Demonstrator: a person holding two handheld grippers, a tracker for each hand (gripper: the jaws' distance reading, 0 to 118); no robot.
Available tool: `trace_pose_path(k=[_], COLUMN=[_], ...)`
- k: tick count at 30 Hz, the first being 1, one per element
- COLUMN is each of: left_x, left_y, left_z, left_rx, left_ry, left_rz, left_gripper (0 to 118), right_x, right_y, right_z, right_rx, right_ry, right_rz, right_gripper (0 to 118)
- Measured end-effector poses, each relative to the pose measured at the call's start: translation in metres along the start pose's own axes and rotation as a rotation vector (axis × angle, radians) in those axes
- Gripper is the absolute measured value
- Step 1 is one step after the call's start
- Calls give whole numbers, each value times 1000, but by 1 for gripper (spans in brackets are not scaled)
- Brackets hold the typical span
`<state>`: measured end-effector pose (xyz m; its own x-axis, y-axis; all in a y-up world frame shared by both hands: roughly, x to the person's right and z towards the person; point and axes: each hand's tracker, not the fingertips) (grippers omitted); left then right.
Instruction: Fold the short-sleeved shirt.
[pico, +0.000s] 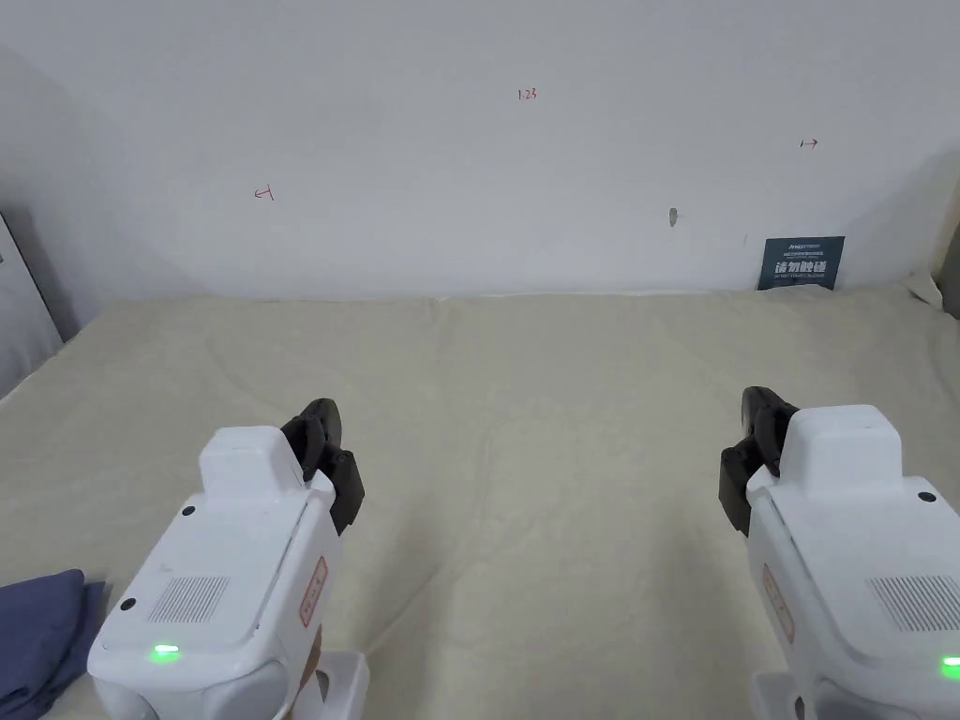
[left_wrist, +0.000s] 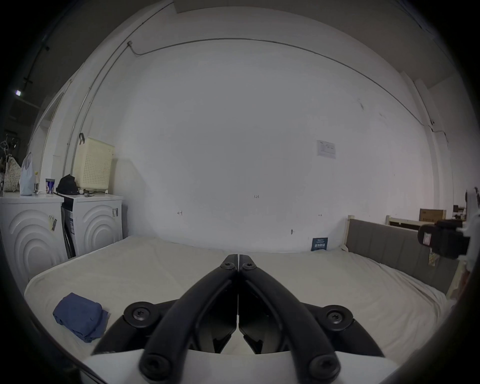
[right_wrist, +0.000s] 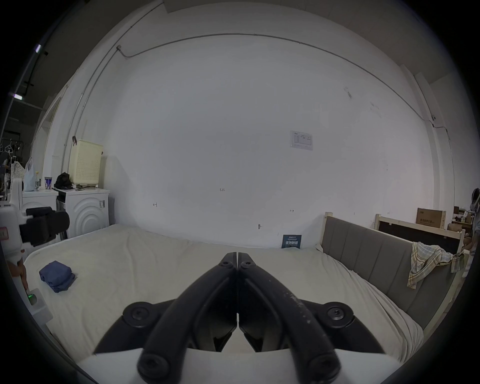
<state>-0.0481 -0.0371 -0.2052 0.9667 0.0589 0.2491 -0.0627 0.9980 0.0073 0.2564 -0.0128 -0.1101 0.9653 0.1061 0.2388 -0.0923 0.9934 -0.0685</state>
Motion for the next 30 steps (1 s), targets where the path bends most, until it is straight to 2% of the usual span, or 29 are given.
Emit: trace_pose_path(k=[13,30], left_x=[12,11], left_y=[-4,-3], left_z=[3,4], left_rx=[-2,0], left_ry=[-18,-20], left_rz=[-70,-79], left_gripper=[0,0], right_x=[3,3], right_y=[2,4], right_z=[3,6], right_rx=[4,5], right_ry=[-11,-13], right_rz=[5,9], right_gripper=[2,2])
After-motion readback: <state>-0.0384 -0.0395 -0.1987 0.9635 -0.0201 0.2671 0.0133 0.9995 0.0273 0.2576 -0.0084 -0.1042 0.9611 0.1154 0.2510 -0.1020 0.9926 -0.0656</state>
